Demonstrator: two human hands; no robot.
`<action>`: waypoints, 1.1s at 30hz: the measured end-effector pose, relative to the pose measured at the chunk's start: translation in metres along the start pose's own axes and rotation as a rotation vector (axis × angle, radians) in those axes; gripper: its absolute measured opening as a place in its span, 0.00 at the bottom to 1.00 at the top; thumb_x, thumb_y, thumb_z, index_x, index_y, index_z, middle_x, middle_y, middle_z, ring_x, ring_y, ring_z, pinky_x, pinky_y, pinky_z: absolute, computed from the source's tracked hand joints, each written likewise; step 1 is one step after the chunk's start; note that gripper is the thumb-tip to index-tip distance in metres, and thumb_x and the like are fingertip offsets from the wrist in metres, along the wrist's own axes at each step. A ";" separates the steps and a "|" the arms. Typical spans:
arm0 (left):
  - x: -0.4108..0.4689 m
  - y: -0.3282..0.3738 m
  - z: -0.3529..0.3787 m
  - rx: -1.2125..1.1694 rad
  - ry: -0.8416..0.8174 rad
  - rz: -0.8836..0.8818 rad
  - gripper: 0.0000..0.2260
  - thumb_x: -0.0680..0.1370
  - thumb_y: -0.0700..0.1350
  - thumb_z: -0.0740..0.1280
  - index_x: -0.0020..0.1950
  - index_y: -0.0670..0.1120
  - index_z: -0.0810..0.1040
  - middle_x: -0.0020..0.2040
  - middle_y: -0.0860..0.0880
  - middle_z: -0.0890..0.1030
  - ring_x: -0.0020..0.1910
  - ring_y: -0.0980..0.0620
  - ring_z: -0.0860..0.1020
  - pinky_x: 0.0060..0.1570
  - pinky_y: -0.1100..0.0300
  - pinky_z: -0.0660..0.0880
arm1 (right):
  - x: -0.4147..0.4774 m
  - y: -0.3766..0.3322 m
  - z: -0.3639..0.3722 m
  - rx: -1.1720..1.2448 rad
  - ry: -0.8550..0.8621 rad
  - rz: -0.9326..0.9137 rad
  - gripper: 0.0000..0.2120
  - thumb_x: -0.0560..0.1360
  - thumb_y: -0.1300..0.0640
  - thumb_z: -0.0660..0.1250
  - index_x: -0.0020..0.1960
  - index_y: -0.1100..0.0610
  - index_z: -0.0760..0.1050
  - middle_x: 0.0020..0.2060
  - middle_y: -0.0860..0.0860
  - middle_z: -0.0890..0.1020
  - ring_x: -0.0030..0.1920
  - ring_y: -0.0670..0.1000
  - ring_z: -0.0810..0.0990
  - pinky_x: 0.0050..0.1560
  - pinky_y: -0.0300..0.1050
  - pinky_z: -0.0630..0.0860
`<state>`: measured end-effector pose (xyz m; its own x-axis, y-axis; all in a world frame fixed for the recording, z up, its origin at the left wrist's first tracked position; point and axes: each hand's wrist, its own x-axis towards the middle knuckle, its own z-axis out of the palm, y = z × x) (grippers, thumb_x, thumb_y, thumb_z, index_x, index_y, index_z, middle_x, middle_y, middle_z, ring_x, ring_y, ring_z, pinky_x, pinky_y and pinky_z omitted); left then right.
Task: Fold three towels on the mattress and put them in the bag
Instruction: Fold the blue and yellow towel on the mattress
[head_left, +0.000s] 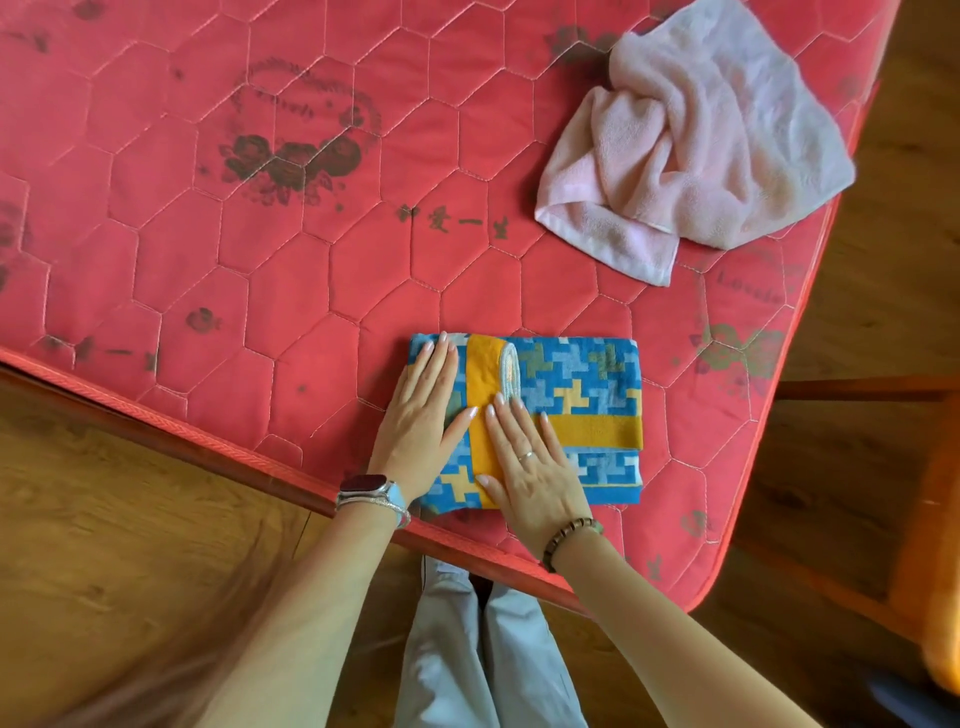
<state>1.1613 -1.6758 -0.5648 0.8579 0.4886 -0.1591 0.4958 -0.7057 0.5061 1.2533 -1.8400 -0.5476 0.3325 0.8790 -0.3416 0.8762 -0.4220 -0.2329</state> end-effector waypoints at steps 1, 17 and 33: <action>-0.001 0.002 -0.002 -0.062 0.022 -0.016 0.31 0.83 0.54 0.58 0.82 0.43 0.52 0.82 0.49 0.49 0.81 0.55 0.44 0.79 0.51 0.52 | 0.000 -0.002 -0.001 -0.004 0.003 0.013 0.32 0.82 0.42 0.48 0.79 0.59 0.49 0.79 0.53 0.51 0.79 0.54 0.52 0.75 0.55 0.51; -0.026 0.053 -0.043 -1.163 0.211 -0.755 0.13 0.84 0.47 0.62 0.68 0.48 0.75 0.58 0.52 0.83 0.53 0.61 0.82 0.51 0.61 0.80 | 0.018 -0.030 -0.063 0.810 0.095 0.352 0.36 0.79 0.43 0.61 0.78 0.59 0.53 0.74 0.52 0.63 0.73 0.52 0.59 0.74 0.45 0.57; 0.018 0.158 -0.008 -0.843 -0.078 -0.332 0.15 0.83 0.37 0.60 0.65 0.50 0.78 0.53 0.52 0.77 0.51 0.60 0.77 0.52 0.62 0.76 | 0.002 0.100 -0.079 1.495 0.105 0.662 0.11 0.78 0.49 0.65 0.58 0.51 0.76 0.53 0.53 0.83 0.53 0.55 0.83 0.57 0.55 0.79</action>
<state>1.2542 -1.7741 -0.4814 0.7100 0.5425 -0.4489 0.4823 0.0897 0.8714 1.3694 -1.8627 -0.4999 0.5658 0.4523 -0.6894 -0.4962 -0.4809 -0.7229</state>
